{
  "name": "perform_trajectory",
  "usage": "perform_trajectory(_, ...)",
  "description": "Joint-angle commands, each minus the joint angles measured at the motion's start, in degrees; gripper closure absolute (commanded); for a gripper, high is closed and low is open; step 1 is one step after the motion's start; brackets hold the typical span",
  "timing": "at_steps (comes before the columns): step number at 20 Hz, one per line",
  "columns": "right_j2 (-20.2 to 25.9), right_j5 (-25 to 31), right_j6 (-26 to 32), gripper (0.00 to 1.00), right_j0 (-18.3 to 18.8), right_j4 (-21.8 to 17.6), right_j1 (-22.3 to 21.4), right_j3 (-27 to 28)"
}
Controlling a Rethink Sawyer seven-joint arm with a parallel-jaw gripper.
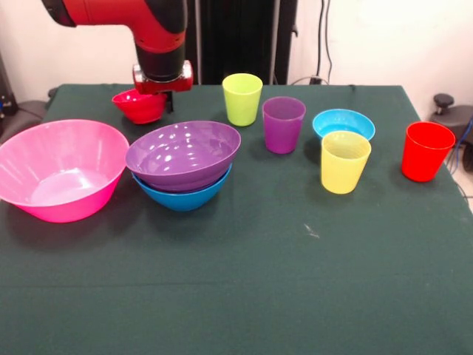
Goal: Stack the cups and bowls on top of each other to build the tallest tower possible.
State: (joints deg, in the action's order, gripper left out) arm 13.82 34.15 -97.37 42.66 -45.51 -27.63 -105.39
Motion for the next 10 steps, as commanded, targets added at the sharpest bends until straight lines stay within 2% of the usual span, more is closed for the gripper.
perform_trajectory(1, -0.5, -9.2, -6.1, 1.0, -3.5, -4.1, 3.2, 4.4)
perform_trajectory(4, -1.1, -8.8, -5.7, 1.0, -3.9, -3.1, 3.6, 4.8)
perform_trajectory(6, -0.8, -11.5, -5.6, 1.0, -3.7, -3.3, 4.5, 5.2)
perform_trajectory(7, -0.9, -10.0, -5.5, 1.0, -3.3, -1.7, 4.0, 4.2)
perform_trajectory(8, -0.5, -10.5, -5.3, 1.0, -2.9, -1.2, 3.2, 3.2)
perform_trajectory(10, 0.2, -9.0, -5.6, 1.0, -2.9, 1.4, -1.9, -0.5)
